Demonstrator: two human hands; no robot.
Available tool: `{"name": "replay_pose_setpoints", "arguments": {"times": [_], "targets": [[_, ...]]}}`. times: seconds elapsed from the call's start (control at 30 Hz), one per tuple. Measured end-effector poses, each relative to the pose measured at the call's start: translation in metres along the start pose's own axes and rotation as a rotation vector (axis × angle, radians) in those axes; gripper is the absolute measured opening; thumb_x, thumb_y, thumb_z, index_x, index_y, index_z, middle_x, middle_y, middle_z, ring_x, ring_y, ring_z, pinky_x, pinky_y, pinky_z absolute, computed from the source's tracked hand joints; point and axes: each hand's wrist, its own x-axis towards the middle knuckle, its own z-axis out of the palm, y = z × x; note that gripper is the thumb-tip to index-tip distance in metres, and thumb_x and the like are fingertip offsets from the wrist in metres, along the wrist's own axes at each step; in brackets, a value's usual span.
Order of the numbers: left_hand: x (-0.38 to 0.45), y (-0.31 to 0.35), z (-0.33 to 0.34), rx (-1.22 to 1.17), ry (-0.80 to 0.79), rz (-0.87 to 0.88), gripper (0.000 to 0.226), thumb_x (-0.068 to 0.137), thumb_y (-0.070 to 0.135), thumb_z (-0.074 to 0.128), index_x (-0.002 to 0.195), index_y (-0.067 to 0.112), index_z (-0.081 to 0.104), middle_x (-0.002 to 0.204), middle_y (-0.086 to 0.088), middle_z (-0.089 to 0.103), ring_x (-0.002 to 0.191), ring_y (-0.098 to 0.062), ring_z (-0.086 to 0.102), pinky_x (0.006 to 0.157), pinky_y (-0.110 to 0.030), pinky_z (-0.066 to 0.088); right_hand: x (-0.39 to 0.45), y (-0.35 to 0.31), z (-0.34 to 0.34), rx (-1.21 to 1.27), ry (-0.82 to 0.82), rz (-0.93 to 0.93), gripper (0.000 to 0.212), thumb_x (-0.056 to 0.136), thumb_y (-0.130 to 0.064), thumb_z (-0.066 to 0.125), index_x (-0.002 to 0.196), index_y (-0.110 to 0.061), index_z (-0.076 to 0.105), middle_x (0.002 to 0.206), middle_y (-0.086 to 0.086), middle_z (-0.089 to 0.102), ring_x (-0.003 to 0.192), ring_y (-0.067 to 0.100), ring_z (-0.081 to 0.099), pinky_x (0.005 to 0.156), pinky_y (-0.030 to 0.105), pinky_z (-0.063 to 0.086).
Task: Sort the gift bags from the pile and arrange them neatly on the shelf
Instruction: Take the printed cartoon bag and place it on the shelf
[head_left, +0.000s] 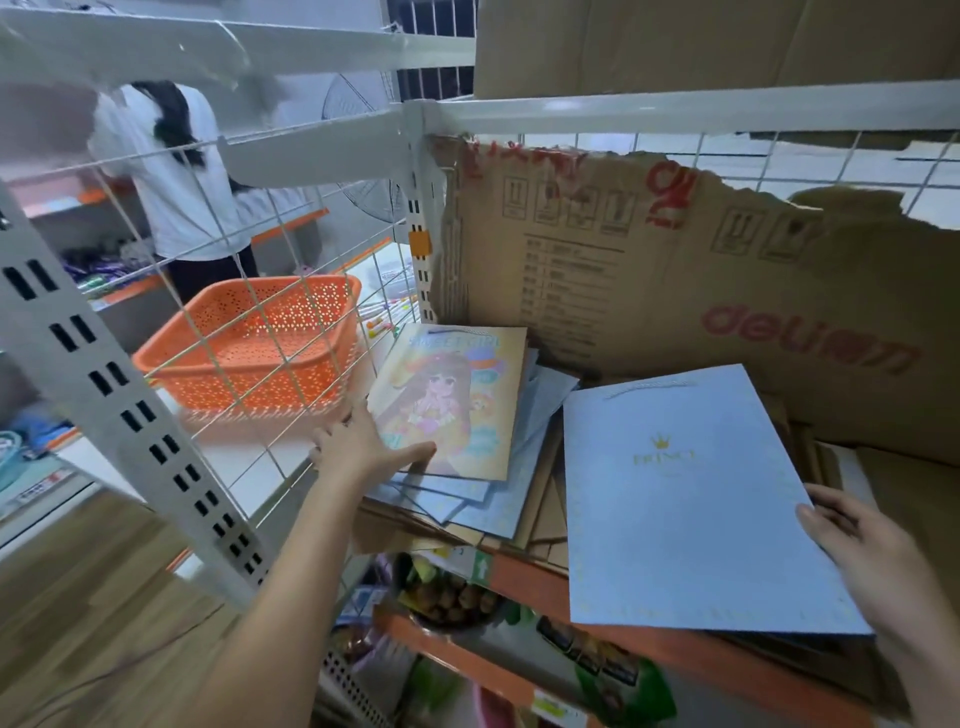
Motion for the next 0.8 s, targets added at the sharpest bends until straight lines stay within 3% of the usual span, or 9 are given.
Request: {"name": "replay_pose_setpoints", "arguments": {"times": [0.17, 0.23, 0.3, 0.37, 0.47, 0.53, 0.67, 0.73, 0.8], "targets": [[-0.003, 0.005, 0.0, -0.115, -0.024, -0.086, 0.112, 0.065, 0.069, 0.068, 0.144, 0.005, 0.021, 0.143, -0.024, 0.035, 0.132, -0.039, 0.03, 0.105, -0.047, 0.03, -0.005, -0.003, -0.002, 0.033, -0.003, -0.029, 0.027, 0.094, -0.015, 0.05, 0.121, -0.012, 0.056, 0.111, 0.013, 0.061, 0.09, 0.031, 0.059, 0.08, 0.038, 0.043], [-0.005, 0.006, -0.001, -0.223, -0.034, -0.096, 0.079, 0.068, 0.061, 0.071, 0.117, 0.004, 0.047, 0.123, -0.018, 0.05, 0.114, -0.032, 0.046, 0.093, -0.041, 0.039, -0.007, -0.004, -0.002, 0.047, -0.008, -0.041, 0.028, 0.094, -0.014, 0.05, 0.122, -0.011, 0.055, 0.107, 0.012, 0.06, 0.089, 0.03, 0.058, 0.079, 0.038, 0.042], [-0.009, 0.007, -0.003, -0.408, -0.006, -0.056, 0.049, 0.071, 0.048, 0.076, 0.086, 0.007, 0.054, 0.097, -0.011, 0.057, 0.085, -0.024, 0.052, 0.076, -0.036, 0.042, -0.007, -0.004, -0.002, 0.062, -0.005, -0.043, 0.03, 0.094, -0.015, 0.05, 0.123, -0.01, 0.055, 0.105, 0.012, 0.06, 0.087, 0.029, 0.058, 0.078, 0.037, 0.042], [-0.013, 0.007, -0.002, -0.55, 0.041, -0.022, 0.045, 0.073, 0.036, 0.078, 0.097, 0.003, 0.06, 0.1, -0.011, 0.064, 0.087, -0.027, 0.058, 0.073, -0.037, 0.045, -0.01, -0.004, -0.001, 0.08, 0.006, -0.044, 0.03, 0.094, -0.014, 0.051, 0.124, -0.01, 0.055, 0.104, 0.011, 0.059, 0.08, 0.019, 0.06, 0.075, 0.035, 0.043], [-0.021, 0.007, 0.001, -0.743, 0.111, -0.087, 0.054, 0.076, 0.027, 0.077, 0.118, 0.004, 0.053, 0.114, -0.007, 0.059, 0.1, -0.029, 0.059, 0.082, -0.039, 0.047, -0.012, -0.002, -0.002, 0.114, 0.017, -0.051, 0.029, 0.094, -0.012, 0.05, 0.123, -0.009, 0.055, 0.103, 0.011, 0.058, 0.071, 0.007, 0.06, 0.062, 0.029, 0.044], [-0.027, 0.007, 0.004, -0.958, 0.058, -0.114, 0.05, 0.08, 0.021, 0.073, 0.12, 0.008, 0.046, 0.118, -0.011, 0.057, 0.099, -0.029, 0.059, 0.082, -0.039, 0.047, -0.014, -0.002, -0.005, 0.138, 0.006, -0.049, 0.031, 0.094, -0.011, 0.05, 0.124, -0.007, 0.054, 0.104, 0.011, 0.058, 0.074, 0.007, 0.058, 0.063, 0.028, 0.044], [-0.049, 0.006, 0.004, -1.3, -0.163, -0.022, 0.03, 0.093, 0.01, 0.055, 0.116, 0.012, 0.036, 0.104, -0.017, 0.061, 0.078, -0.026, 0.063, 0.059, -0.033, 0.053, -0.02, -0.005, -0.014, 0.195, -0.003, -0.071, 0.03, 0.093, -0.017, 0.054, 0.122, -0.012, 0.056, 0.1, 0.008, 0.065, 0.068, 0.005, 0.063, 0.06, 0.026, 0.05], [-0.059, 0.003, 0.005, -1.391, -0.229, 0.051, 0.025, 0.095, 0.01, 0.051, 0.115, 0.013, 0.039, 0.1, -0.017, 0.064, 0.073, -0.024, 0.068, 0.055, -0.032, 0.057, -0.025, -0.007, -0.02, 0.242, -0.033, -0.064, 0.048, 0.074, -0.048, 0.071, 0.11, -0.019, 0.061, 0.082, -0.003, 0.07, 0.06, 0.004, 0.067, 0.053, 0.024, 0.051], [-0.07, 0.002, 0.007, -1.421, -0.297, 0.113, 0.019, 0.094, 0.012, 0.051, 0.112, 0.017, 0.045, 0.098, -0.018, 0.069, 0.073, -0.025, 0.071, 0.057, -0.035, 0.057, -0.028, -0.002, -0.031, 0.283, -0.02, -0.038, 0.087, 0.022, -0.073, 0.078, 0.096, -0.031, 0.062, 0.071, -0.01, 0.073, 0.058, 0.005, 0.069, 0.044, 0.022, 0.053]]}}
